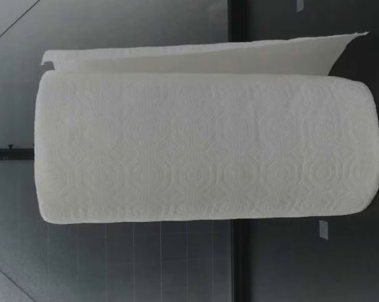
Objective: Pick up a piece of paper towel and place it on the spilled liquid.
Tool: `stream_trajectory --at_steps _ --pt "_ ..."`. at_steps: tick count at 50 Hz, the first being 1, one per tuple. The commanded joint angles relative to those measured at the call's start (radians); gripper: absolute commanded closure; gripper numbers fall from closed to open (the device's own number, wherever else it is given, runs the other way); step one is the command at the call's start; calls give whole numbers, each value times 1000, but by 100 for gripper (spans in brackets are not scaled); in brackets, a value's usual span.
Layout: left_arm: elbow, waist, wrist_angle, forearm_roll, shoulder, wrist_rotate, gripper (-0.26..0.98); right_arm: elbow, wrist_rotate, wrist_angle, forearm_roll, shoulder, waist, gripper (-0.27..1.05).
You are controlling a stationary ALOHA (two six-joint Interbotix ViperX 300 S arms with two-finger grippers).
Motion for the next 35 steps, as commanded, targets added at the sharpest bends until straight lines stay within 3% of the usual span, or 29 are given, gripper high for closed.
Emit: stream_trajectory --at_steps 1,5,11,23,35 --pt "-23 14 -8 -2 18 3 58 -9 11 -3 0 6 3 76" --pt "-38 14 -11 0 29 6 66 -14 12 23 0 8 3 84" --pt "-75 17 -9 -2 61 8 66 -37 11 123 0 14 3 84" --pt "-198 46 -8 -2 221 28 66 -225 9 548 -40 67 3 84" --pt "-328 94 0 -2 387 37 66 -344 25 801 -123 158 5 84"
